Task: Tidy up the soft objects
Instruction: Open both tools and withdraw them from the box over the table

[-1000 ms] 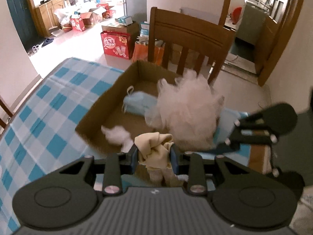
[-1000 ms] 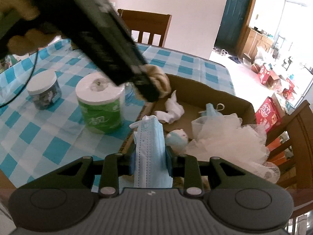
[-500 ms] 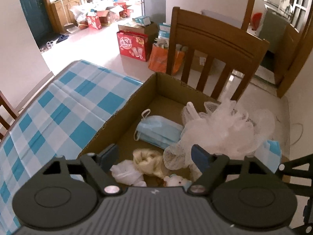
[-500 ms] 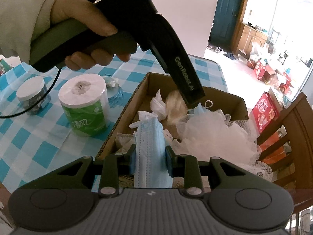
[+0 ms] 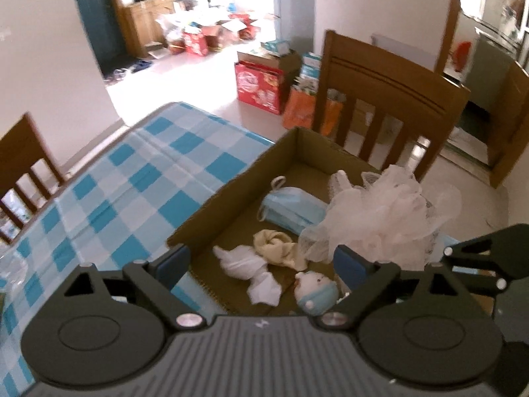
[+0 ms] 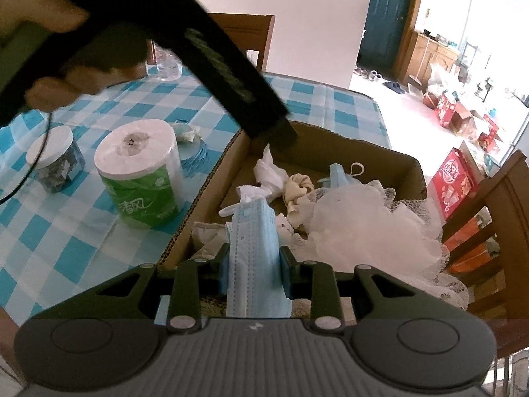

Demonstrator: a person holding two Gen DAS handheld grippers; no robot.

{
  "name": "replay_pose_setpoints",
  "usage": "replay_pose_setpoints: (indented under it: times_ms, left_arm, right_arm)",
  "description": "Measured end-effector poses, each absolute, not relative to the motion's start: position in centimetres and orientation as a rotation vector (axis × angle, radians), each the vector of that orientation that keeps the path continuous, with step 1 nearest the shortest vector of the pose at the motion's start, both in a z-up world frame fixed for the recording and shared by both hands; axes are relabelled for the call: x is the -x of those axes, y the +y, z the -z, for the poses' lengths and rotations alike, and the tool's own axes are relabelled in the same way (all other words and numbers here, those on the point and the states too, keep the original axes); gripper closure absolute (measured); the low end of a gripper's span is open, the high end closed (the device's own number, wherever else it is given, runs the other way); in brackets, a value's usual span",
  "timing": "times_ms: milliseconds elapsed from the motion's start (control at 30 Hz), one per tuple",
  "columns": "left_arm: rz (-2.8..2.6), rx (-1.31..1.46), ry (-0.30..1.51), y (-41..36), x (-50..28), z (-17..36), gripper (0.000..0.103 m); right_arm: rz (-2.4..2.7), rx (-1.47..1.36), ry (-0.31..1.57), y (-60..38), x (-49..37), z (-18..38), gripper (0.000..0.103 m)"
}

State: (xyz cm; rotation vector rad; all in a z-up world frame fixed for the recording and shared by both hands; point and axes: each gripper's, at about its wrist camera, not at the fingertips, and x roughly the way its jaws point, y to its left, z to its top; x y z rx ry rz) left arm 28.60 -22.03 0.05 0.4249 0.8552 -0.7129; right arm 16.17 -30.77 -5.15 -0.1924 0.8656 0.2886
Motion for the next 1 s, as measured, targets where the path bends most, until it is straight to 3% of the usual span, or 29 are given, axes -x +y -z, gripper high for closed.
replay_pose_setpoints:
  times_ms: [233, 267, 300, 367, 1000]
  left_arm:
    - [0.624, -0.357, 0.794, -18.5, -26.4, -1.9, 0.008]
    - [0.616, -0.344, 0.794, -17.9, -26.1, -2.0, 0.007]
    - [0.611, -0.336, 0.796, -17.4, -25.9, -2.1, 0.006]
    - [0.596, -0.325, 0.803, -16.5, -25.5, -2.1, 0.006]
    - [0.530, -0.219, 0.908, -8.1, -21.4, 1.1, 0.006]
  right_arm:
    - [-0.323, 0.198, 0.866, -30.3, -17.1, 5.1, 0.064]
    - [-0.332, 0.197, 0.859, -30.3, -17.2, 4.9, 0.052]
    - [-0.334, 0.194, 0.859, -30.2, -17.2, 4.8, 0.029]
    - [-0.318, 0.190, 0.852, -30.0, -17.3, 4.7, 0.002]
    - [-0.195, 0.110, 0.922, -26.1, -15.7, 4.6, 0.000]
